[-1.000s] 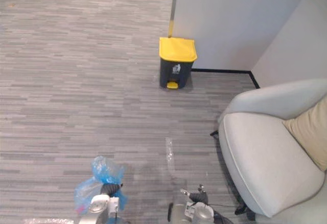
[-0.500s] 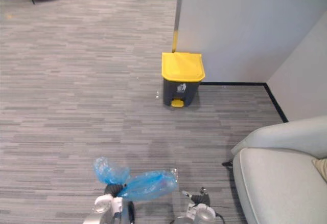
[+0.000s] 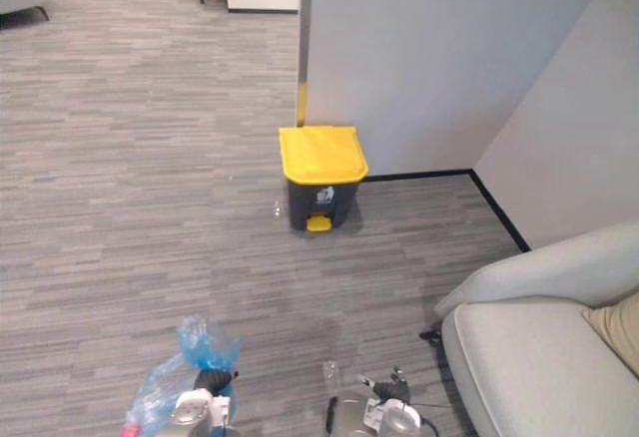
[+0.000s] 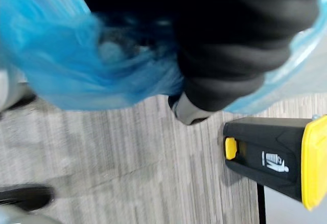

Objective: Gather rubbish on tea table into small bin, then transfer packed bag to large trash can.

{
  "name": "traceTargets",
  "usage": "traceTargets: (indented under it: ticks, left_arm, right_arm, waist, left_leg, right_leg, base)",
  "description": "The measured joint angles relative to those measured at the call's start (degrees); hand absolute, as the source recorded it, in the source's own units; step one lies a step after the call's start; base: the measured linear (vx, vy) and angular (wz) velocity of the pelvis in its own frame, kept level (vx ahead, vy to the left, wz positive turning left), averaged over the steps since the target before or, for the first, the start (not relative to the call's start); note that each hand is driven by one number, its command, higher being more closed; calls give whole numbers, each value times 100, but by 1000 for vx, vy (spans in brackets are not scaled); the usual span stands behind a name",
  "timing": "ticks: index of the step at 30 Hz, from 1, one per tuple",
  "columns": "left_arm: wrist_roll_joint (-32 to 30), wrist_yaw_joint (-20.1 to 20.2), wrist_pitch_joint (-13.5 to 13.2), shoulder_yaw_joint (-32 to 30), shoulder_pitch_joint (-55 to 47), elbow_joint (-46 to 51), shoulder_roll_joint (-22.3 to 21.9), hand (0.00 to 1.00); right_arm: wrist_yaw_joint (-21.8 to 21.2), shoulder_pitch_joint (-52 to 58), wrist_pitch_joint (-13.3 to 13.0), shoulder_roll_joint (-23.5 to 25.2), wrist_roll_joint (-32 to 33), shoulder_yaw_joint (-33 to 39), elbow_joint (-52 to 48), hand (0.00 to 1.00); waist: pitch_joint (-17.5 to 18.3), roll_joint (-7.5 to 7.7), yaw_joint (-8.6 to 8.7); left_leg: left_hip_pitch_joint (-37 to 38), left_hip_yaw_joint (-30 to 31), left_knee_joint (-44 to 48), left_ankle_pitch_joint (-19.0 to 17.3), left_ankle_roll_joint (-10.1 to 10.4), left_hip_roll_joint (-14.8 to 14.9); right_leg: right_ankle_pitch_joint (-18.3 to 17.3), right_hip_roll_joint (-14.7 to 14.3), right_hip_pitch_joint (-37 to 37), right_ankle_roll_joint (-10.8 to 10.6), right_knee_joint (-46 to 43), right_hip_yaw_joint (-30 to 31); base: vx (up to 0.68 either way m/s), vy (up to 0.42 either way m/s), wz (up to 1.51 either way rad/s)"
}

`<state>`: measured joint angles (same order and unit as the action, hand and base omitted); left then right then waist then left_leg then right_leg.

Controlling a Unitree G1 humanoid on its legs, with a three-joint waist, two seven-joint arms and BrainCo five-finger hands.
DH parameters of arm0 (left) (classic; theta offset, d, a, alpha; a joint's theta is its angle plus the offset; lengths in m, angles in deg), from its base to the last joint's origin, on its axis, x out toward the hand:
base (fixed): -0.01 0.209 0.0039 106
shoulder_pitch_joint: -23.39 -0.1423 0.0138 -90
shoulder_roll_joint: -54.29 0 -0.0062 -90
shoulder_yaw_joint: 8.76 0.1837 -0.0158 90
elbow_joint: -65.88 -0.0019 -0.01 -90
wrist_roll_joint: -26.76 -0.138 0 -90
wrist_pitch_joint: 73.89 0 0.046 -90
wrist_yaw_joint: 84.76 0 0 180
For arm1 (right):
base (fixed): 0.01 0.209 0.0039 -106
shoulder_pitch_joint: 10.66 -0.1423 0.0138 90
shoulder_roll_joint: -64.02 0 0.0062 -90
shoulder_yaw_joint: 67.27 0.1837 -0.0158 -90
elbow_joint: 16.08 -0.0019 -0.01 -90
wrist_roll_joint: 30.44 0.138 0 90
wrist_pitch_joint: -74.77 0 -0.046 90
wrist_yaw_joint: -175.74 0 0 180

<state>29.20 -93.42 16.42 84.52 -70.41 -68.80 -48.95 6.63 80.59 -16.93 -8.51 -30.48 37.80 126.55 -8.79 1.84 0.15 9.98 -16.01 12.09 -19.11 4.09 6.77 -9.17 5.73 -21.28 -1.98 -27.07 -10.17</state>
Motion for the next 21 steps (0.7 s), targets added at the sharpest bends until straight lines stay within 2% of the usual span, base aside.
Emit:
traceTargets:
  ticks: [1,2,3,4,5,7,8,10,11,13,14,15,16,18,20,21]
  left_arm:
    - [1,-1,9,-9,104,-190,-13,100]
    - [0,2,0,-24,106,-200,-49,100]
    - [-7,-8,-2,-81,131,-201,-128,100]
    - [-7,-9,0,-122,136,-201,-138,100]
    - [-7,-8,1,-197,102,-199,-134,100]
    - [-2,12,0,-225,127,-126,-195,100]
    - [0,30,-8,-269,71,-29,-229,100]
    - [5,136,-6,-287,5,52,-352,100]
    - [4,173,-5,-278,-34,99,-415,100]
    - [3,176,-4,-277,-48,100,-446,100]
    - [3,177,-5,-266,-49,100,-454,100]
    - [-3,176,-12,-223,-55,57,-427,100]
    - [-5,166,-8,-211,-104,18,-324,100]
    - [-9,148,-9,-223,12,-31,-229,100]
    - [-9,147,-9,-213,40,-73,-179,100]
    - [-9,144,-10,-213,31,-83,-185,100]
  right_arm:
    - [1,-65,7,-160,-3,11,166,0]
    - [-2,-122,13,-260,-6,38,242,0]
    - [7,-137,16,-284,-2,123,235,0]
    - [7,-133,19,-276,-2,144,240,0]
    - [2,-86,17,-222,1,238,235,0]
    - [-2,16,27,-192,2,194,210,0]
    - [6,50,28,-188,4,48,200,0]
    - [19,-14,43,-123,10,0,194,0]
    - [21,-38,55,-59,11,6,188,0]
    - [24,-33,57,4,13,46,191,0]
    - [26,-28,57,4,15,54,196,0]
    - [27,-17,58,-44,12,57,255,0]
    - [24,8,67,26,10,46,248,0]
    - [28,65,80,29,6,101,277,0]
    - [26,68,96,36,2,162,279,0]
    - [20,67,95,15,0,156,262,0]
  waist:
    - [-40,-168,36]
    - [0,-314,-4]
    - [-24,-364,13]
    - [-37,-392,14]
    - [-46,-412,46]
    - [-51,-398,73]
    - [-70,-360,-7]
    - [-94,-325,-55]
    - [-115,-282,-65]
    - [-140,-198,-123]
    - [-128,-224,-132]
    - [-71,-301,-236]
    - [68,-174,-217]
    - [99,-25,-180]
    - [95,-22,-217]
    - [90,-136,-221]
  left_leg:
    - [154,331,-16,-27,89,108]
    - [107,475,48,118,221,186]
    - [140,640,102,323,295,177]
    - [158,704,142,397,314,185]
    - [143,830,486,649,393,242]
    - [-295,1060,1804,1099,522,383]
    - [-904,1033,3137,1334,544,577]
    - [-1625,830,3971,700,275,712]
    - [-2004,578,3676,412,127,683]
    - [-2118,391,2659,386,99,505]
    - [-2127,414,1921,470,82,364]
    - [-2075,571,931,1083,36,167]
    - [-1916,486,690,1101,3,-37]
    - [-1929,369,795,949,-139,-157]
    - [-1806,221,872,882,-221,-229]
    - [-1528,140,748,711,-234,-247]
  right_leg:
    - [607,-150,156,339,211,-5]
    - [485,-217,156,393,154,-12]
    - [242,-189,189,403,14,-33]
    - [177,-191,251,409,4,-61]
    - [40,-204,552,437,89,-177]
    - [-33,-252,1145,433,480,-342]
    - [-61,-300,1633,472,936,-348]
    - [-115,-358,2057,513,1355,-285]
    - [-158,-333,2332,498,1571,-251]
    - [-182,-256,2465,386,1608,-174]
    - [-239,-251,2510,286,1622,-125]
    - [-383,-277,2524,81,1537,111]
    - [-378,-137,2540,12,1610,304]
    - [-442,37,2617,-99,1641,336]
    - [-411,147,2629,-156,1475,482]
    - [-379,151,2425,-214,805,665]
  base:
    - [500,-98,5]
    - [578,-147,2]
    - [454,-136,-2]
    - [455,-176,22]
    - [427,-180,39]
    - [392,-154,40]
    - [347,-75,12]
    - [366,-17,-7]
    - [273,40,-18]
    - [234,89,-24]
    - [252,167,-55]
    - [300,160,-57]
    - [344,153,-44]
    - [366,120,-4]
    - [333,139,-29]
    - [269,155,-48]
